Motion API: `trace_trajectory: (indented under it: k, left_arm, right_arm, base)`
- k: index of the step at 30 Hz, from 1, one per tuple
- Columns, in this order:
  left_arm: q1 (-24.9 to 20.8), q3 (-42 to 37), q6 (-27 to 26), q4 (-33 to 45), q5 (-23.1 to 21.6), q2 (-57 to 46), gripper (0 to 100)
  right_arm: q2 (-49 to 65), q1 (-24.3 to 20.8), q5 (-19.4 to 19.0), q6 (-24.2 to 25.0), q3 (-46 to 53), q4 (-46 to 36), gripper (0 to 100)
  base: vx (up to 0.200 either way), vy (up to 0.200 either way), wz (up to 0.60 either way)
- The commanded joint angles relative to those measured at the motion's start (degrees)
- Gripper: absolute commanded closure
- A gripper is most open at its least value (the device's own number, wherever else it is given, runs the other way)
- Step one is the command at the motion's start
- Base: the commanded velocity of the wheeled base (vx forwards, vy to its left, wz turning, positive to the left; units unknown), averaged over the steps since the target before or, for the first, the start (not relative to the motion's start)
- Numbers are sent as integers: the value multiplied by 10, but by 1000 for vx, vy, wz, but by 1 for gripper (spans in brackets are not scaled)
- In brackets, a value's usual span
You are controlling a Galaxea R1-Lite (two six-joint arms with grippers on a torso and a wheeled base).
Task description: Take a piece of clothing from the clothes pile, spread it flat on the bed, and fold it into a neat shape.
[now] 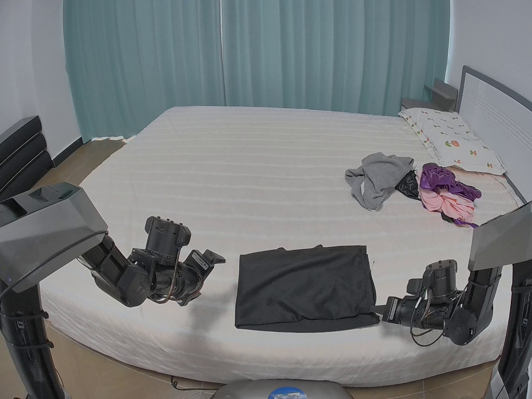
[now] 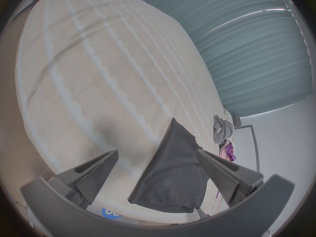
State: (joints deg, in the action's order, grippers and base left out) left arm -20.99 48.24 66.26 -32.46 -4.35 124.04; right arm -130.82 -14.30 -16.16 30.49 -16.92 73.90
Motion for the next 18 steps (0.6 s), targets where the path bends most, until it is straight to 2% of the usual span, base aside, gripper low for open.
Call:
trace_trajectory:
  k: [1,18]
  left_arm:
    - [3,3,0,-1,0,0,0]
    - [7,8,0,3,0,2,0]
  right_arm:
    - [26,3,-2,0,13,0,100]
    - [40,28,-2,-7,46,20,100]
  base:
    - [0,0,0]
    - [0,0,0]
